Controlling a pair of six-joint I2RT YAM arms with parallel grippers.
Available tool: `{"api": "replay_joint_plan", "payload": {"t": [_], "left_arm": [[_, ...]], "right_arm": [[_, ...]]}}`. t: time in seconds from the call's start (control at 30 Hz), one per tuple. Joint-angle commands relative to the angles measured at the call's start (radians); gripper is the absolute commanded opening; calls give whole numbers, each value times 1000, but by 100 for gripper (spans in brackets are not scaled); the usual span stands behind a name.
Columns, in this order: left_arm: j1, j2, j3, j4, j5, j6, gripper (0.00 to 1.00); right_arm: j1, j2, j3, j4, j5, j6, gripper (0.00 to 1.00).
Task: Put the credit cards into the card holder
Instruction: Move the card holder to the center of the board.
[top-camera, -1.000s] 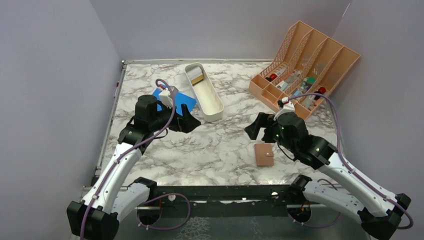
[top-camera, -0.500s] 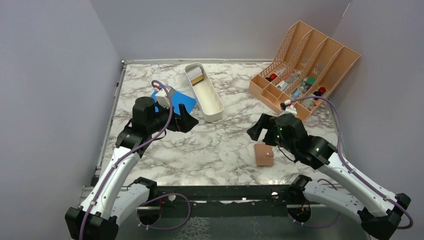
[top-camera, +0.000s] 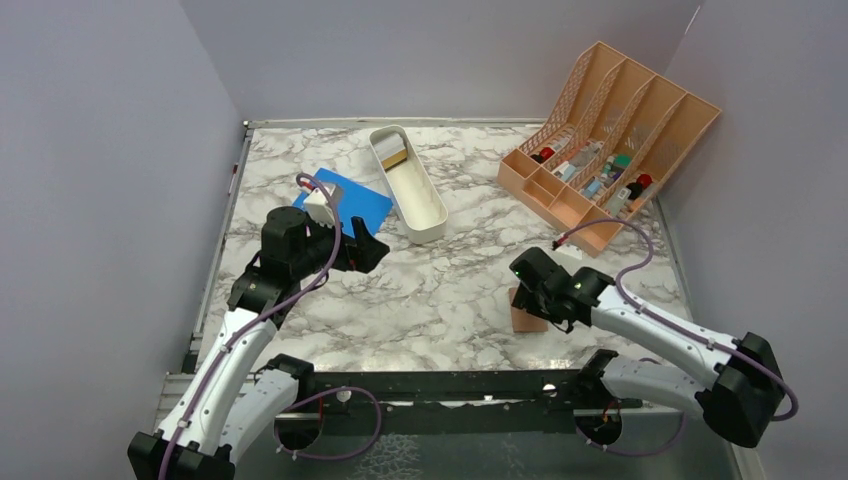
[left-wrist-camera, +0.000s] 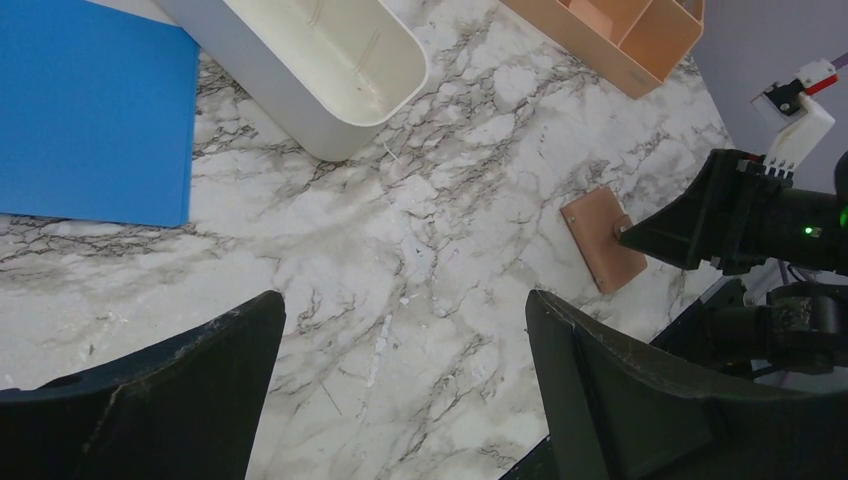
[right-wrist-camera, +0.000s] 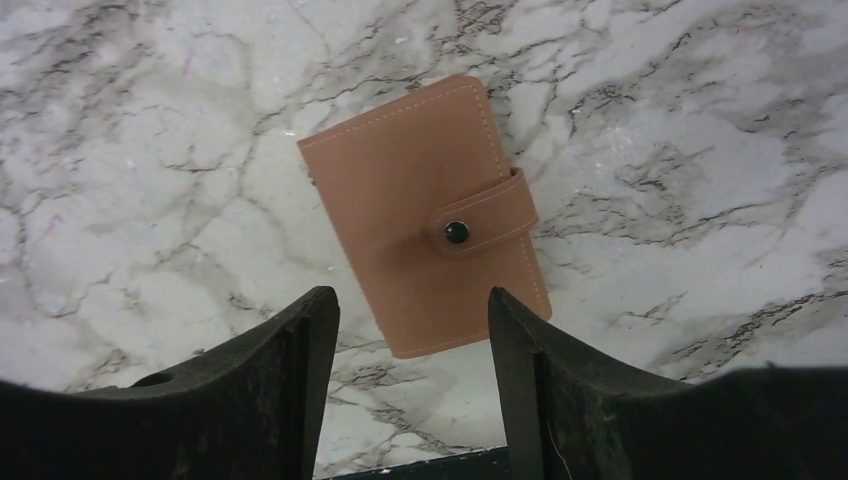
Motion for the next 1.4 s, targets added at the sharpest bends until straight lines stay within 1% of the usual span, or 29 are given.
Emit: {"api": "replay_joint_plan", "payload": {"t": [0.0,0.13,0.27,0.33,0.4,0.47,0.53,0.6,0.7,0.77,0.9,1.0,1.17,1.37], "left_arm": [[-1,-21,-13,17,-43,14,92],[-1,-25,-9,8,-72,17,89],[1,-44,-6,1,-105,19,87],[2,-50,-7,1,-108,19,86],[2,-50,-9,2,-111,18,86],[4,-49,-9,1,-111,16,84],[4,-48,-10,1,-112,16,84],[5,-55,-10,0,-120,15,83],[6,-64,-12,-1,-138,12,83],[6,-69,-13,0,-143,10,83],[8,-66,-13,-7,-158,7,82],[10,-68,-11,-8,-162,7,82],[15,-77,-13,-9,-168,5,83],[16,-84,-14,-11,-173,5,82]], "right_arm": [[2,54,-35,23,78,46,63],[3,86,-68,146,24,-60,65],[3,155,-61,216,-61,-162,65],[3,197,-56,261,-120,-223,63],[4,225,-60,333,-217,-312,61],[7,232,-70,427,-325,-367,59],[31,227,-75,507,-399,-386,57],[69,227,-60,549,-424,-383,56],[112,251,6,542,-431,-376,54],[122,259,42,500,-401,-381,53],[124,256,100,341,-217,-344,49],[125,261,120,255,-154,-291,47],[125,286,109,235,-102,-219,45],[126,378,112,265,-98,-200,45]]}}
